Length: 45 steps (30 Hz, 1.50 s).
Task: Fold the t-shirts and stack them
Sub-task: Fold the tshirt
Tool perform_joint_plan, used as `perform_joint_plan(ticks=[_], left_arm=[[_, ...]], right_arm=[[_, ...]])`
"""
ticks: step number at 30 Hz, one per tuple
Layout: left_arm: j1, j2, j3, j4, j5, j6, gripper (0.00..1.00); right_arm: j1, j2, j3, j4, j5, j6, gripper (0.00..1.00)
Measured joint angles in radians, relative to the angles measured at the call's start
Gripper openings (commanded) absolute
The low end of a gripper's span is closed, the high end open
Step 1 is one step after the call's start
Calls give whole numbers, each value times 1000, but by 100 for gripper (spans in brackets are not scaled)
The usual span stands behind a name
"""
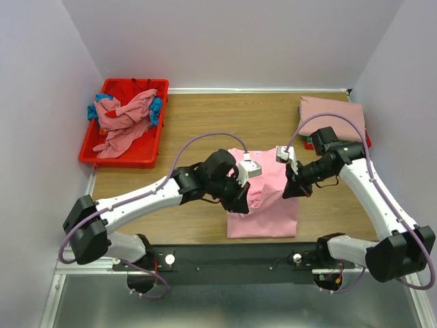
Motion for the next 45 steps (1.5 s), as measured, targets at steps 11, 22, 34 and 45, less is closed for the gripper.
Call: perform_joint_plan(ticks=[11,22,34,45], left_arm=[[-124,-102,-40,33,-33,-136,0],[-81,-32,49,18,-112,-124,0],[148,193,122,-8,-139,6,0],[230,455,201,-4,-152,74,0]], right_arm=[[8,-99,34,-71,-14,-26,0],[12,-35,24,9,39,62,0],[12,200,-26,216,159,149,0],[12,448,-21,400,262,245,0]])
